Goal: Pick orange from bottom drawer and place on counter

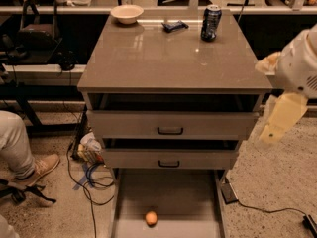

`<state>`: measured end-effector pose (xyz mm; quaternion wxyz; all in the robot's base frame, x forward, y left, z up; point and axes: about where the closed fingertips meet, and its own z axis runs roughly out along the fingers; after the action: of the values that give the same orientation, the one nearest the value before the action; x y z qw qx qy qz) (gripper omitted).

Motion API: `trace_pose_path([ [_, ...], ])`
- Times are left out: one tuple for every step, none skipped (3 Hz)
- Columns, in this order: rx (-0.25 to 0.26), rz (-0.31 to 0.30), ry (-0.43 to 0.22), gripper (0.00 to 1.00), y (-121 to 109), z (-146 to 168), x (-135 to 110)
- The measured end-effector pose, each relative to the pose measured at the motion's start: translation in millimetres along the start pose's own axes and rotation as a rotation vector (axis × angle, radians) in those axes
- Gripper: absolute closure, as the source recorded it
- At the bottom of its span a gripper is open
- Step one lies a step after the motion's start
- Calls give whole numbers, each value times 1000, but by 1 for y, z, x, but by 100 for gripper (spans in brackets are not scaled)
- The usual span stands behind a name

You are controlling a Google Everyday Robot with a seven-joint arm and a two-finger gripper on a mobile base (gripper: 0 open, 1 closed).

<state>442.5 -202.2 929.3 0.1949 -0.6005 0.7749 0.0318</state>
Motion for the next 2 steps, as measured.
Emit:
trace_pose_path([
  [-113, 66, -166, 0, 36, 71, -4],
  [-237, 151, -333, 0, 77, 137, -28],
])
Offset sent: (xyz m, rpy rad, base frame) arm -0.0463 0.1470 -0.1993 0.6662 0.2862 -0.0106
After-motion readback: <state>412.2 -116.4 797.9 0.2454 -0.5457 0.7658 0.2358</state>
